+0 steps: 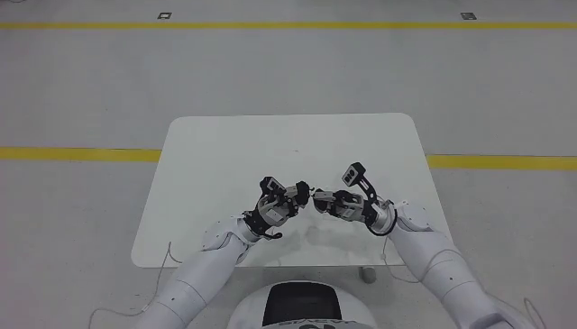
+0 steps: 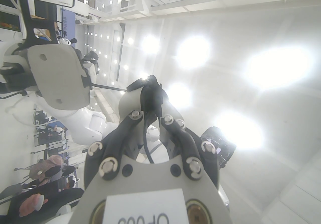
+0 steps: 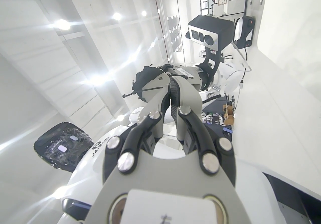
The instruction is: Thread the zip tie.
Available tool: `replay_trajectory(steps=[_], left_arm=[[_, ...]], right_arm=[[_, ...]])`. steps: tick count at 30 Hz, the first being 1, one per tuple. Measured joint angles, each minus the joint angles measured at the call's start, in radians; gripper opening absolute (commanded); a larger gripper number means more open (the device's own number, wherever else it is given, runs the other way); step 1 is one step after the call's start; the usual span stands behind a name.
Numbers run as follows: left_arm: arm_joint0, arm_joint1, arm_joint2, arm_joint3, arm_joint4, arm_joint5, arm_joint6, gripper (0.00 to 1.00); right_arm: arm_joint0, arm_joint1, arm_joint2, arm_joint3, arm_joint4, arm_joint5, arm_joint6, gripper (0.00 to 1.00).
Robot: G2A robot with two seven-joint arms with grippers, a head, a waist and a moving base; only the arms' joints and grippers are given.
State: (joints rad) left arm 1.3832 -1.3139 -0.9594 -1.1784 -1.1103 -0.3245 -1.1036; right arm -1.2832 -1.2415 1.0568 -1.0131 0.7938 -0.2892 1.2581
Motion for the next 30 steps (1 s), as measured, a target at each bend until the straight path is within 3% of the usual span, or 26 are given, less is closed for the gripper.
replay_trajectory(steps=[30], left_arm=[[0.000,0.000,0.000,0.000,0.000,0.000,0.000,0.00]], right_arm=[[0.018,-0.007,-0.018,0.020,-0.030,0.020,-0.013,0.00]])
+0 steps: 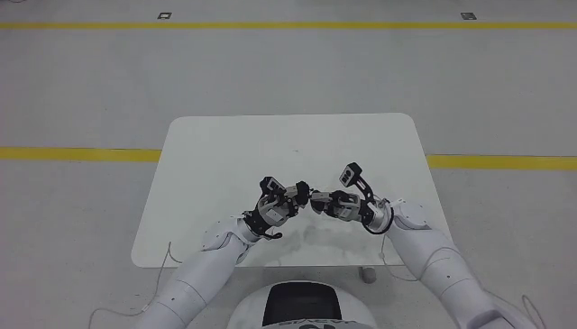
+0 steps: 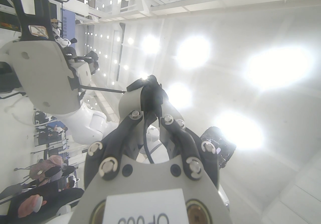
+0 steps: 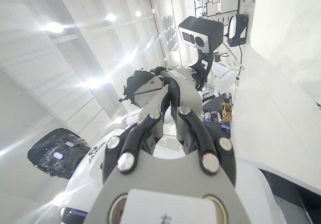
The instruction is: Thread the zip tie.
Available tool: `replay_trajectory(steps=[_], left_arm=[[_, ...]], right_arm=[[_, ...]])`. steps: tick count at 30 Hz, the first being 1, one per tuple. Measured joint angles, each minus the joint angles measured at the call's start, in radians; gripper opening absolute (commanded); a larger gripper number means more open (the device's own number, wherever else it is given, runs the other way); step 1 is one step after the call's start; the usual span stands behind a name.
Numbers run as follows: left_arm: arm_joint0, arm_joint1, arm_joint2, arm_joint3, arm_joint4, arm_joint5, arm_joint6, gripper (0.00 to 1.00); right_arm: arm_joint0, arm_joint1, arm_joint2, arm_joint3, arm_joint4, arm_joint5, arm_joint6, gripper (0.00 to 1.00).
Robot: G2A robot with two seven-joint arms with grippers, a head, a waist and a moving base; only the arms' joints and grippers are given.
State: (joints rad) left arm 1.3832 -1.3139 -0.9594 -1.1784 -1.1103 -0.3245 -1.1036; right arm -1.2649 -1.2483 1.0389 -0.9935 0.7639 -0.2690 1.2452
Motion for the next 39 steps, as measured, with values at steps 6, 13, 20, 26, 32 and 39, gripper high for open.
replay_trajectory(steps=[6,13,20,26,32,39], left_arm=[[0.000,0.000,0.000,0.000,0.000,0.000,0.000,0.00],[0.000,0.000,0.000,0.000,0.000,0.000,0.000,0.00],[0.000,0.000,0.000,0.000,0.000,0.000,0.000,0.00],[0.000,0.000,0.000,0.000,0.000,0.000,0.000,0.00],[0.000,0.000,0.000,0.000,0.000,0.000,0.000,0.00],[0.000,0.000,0.000,0.000,0.000,0.000,0.000,0.00]], right_arm=[[0.003,-0.002,-0.003,0.008,-0.001,-0.001,0.001,0.00],[0.006,-0.003,-0.006,0.017,-0.006,-0.002,0.003,0.00],[0.007,-0.004,-0.009,0.022,-0.014,-0.004,0.003,0.00],[0.009,-0.005,-0.012,0.026,-0.024,-0.003,0.002,0.00],[0.012,-0.006,-0.017,0.028,-0.034,0.000,0.002,0.00],[0.016,-0.007,-0.023,0.033,-0.045,0.006,0.000,0.00]])
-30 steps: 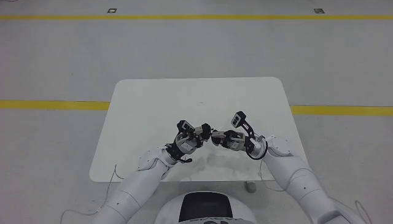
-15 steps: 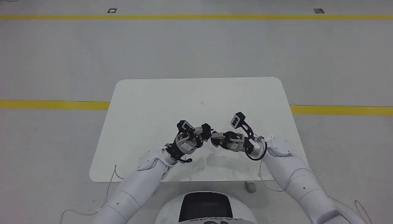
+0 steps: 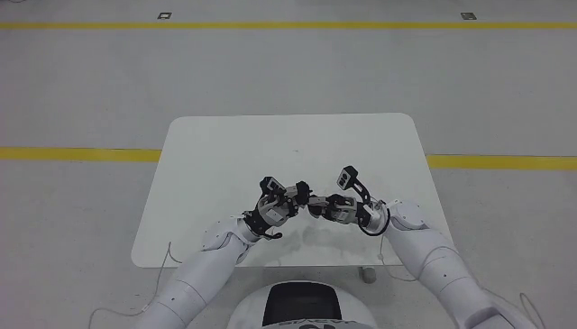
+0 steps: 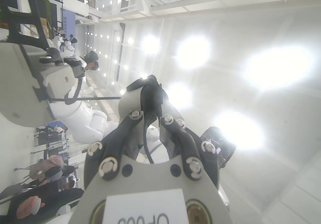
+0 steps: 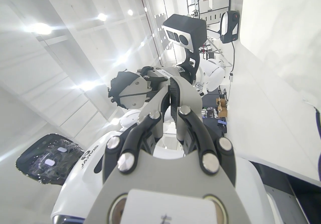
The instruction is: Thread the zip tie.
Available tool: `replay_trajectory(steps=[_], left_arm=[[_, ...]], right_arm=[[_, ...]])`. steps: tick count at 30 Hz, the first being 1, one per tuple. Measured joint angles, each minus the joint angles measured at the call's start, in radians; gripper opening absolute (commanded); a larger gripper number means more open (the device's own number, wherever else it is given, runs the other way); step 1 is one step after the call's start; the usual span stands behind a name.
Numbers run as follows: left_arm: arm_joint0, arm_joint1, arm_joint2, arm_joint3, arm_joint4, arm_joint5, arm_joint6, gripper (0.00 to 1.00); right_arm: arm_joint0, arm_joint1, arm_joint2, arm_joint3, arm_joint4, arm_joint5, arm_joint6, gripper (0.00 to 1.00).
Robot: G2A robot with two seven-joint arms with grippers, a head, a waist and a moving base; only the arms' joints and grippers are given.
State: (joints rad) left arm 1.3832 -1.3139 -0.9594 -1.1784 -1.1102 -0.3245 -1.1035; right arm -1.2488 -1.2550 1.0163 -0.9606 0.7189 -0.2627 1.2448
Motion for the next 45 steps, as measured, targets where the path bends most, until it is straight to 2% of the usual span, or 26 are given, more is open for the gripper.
replay_trajectory(steps=[17,18,19,23,29,31,32,33,35,39,45], left_arm=[[0.000,0.000,0.000,0.000,0.000,0.000,0.000,0.00],[0.000,0.000,0.000,0.000,0.000,0.000,0.000,0.00],[0.000,0.000,0.000,0.000,0.000,0.000,0.000,0.00],[0.000,0.000,0.000,0.000,0.000,0.000,0.000,0.00],[0.000,0.000,0.000,0.000,0.000,0.000,0.000,0.00],[0.003,0.000,0.001,-0.006,-0.004,0.008,0.013,0.00],[0.008,0.000,0.000,-0.012,-0.008,0.017,0.031,0.00],[0.015,0.000,-0.003,-0.021,-0.013,0.023,0.060,0.00],[0.029,0.002,-0.008,-0.038,-0.016,0.024,0.102,0.00],[0.070,0.005,-0.017,-0.094,-0.038,0.039,0.156,0.00],[0.128,0.016,-0.045,-0.166,-0.048,0.051,0.193,0.00]], right_arm=[[0.016,-0.004,-0.006,0.044,-0.009,0.020,-0.026,0.00],[0.016,-0.004,-0.003,0.048,-0.003,0.019,-0.029,0.27],[0.017,-0.004,0.001,0.051,0.003,0.017,-0.030,1.00],[0.016,0.000,0.026,0.060,0.047,0.025,-0.026,1.00],[0.015,-0.001,0.026,0.060,0.046,0.026,-0.026,1.00],[0.014,0.001,0.032,0.051,0.030,0.010,-0.043,1.00],[0.009,0.004,0.039,0.040,0.006,-0.017,-0.072,1.00],[-0.004,0.008,0.052,0.016,-0.027,-0.059,-0.125,1.00],[-0.031,0.017,0.085,-0.038,-0.054,-0.084,-0.181,1.00],[-0.122,0.039,0.197,-0.187,-0.119,-0.077,-0.230,1.00],[-0.232,0.045,0.323,-0.346,-0.159,-0.077,-0.259,1.00]])
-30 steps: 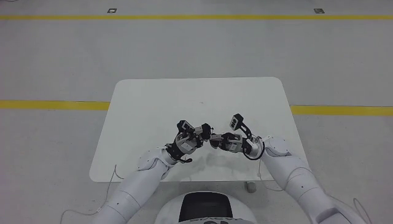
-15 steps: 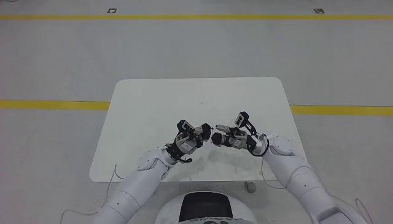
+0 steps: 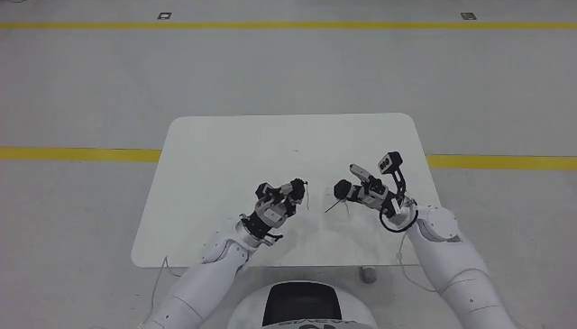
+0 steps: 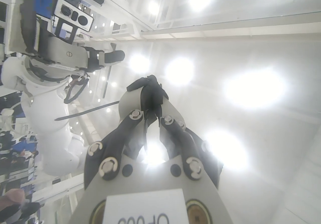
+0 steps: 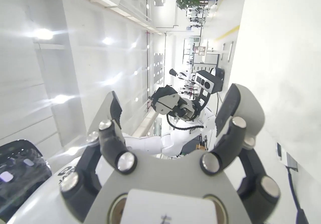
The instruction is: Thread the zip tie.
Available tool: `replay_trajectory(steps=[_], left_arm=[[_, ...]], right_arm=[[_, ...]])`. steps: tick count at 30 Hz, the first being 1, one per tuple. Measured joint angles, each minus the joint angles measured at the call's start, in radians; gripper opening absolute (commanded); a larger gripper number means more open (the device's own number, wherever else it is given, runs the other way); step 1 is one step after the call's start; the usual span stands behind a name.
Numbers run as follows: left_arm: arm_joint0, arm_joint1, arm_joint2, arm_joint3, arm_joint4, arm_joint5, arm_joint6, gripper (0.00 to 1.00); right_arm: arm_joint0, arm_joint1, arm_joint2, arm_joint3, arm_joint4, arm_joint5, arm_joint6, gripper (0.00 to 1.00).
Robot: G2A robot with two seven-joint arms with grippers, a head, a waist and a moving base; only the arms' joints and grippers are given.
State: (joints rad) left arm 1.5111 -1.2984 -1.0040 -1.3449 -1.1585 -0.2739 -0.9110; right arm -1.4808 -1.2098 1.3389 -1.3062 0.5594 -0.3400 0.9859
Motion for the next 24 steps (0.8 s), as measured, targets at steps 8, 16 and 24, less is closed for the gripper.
replay_trajectory(steps=[8,16,24], left_arm=[[0.069,0.015,-0.044,-0.094,0.020,-0.022,0.041,0.00],[0.068,0.015,-0.044,-0.093,0.020,-0.022,0.041,0.00],[0.068,0.015,-0.044,-0.093,0.020,-0.022,0.041,0.00]], right_arm=[[-0.056,-0.008,0.066,-0.081,-0.017,0.000,-0.008,1.00],[-0.055,-0.008,0.065,-0.080,-0.017,0.000,-0.008,1.00],[-0.055,-0.008,0.065,-0.080,-0.017,0.000,-0.008,1.00]])
